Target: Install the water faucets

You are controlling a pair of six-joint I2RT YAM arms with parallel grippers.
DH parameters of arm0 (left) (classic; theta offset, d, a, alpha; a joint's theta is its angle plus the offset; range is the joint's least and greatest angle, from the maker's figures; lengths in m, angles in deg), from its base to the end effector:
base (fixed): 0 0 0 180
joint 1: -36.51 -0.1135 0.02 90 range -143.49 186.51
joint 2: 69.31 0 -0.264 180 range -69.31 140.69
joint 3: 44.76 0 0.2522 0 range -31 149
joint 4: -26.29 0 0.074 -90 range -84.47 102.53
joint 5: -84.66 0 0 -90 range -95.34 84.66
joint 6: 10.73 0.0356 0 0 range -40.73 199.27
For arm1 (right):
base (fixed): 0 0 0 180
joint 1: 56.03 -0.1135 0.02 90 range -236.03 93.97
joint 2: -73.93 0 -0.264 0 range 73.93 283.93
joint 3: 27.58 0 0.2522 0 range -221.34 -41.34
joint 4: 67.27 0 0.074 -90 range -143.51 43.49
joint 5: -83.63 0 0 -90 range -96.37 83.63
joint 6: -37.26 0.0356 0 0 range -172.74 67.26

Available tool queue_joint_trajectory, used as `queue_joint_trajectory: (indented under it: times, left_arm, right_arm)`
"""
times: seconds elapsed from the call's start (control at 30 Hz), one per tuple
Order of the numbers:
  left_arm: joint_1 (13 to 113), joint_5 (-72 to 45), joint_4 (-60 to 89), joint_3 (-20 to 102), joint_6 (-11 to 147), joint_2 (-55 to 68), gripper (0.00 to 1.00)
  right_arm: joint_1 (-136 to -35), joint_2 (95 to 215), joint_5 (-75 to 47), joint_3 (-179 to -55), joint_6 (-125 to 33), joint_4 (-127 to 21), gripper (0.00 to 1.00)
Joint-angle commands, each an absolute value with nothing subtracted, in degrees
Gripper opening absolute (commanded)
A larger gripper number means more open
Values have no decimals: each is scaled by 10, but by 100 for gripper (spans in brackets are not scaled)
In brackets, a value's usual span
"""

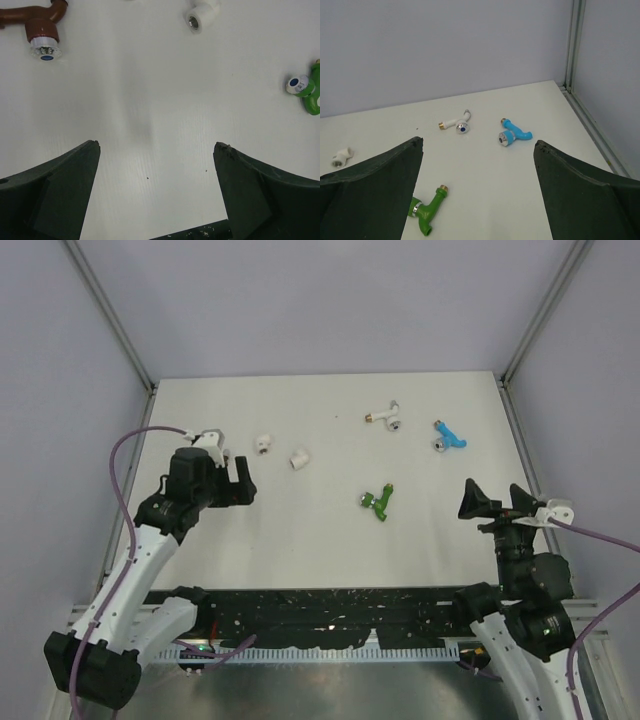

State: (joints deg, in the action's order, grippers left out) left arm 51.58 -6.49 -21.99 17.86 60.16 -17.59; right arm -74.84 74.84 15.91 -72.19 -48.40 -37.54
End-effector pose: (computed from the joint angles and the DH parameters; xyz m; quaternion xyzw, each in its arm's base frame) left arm 0.1844 -0.0504 0.3019 -0.0272 0.8960 -0.1388 0.4210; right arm 0.0442 0.0008 0.3178 0.0749 0.6186 0.0385 0.7812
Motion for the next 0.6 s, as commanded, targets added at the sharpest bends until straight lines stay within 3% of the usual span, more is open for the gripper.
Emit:
queue_joint_trajectory:
  times: [0.0,0.17,0.3,0.4,0.57]
  left_arm:
    - [524,-87,-216,209,585,-164,99]
    - [524,-94,-249,231,630,-172,100]
    - [524,-88,-256,233,656,-188,100]
    - [524,-85,-245,217,666,-203,100]
    - [524,-62,-225,186,677,-225,100]
  right_arm:
    - [-753,831,110,-788,-424,-325,95]
    - [-751,1032,2,-836,-386,-242,95]
    - [-750,1150,-54,-830,-371,-264,100]
    - [-751,1256,-55,-844,-347,-283,87]
    - [-755,1396,-45,-883,-263,-323,79]
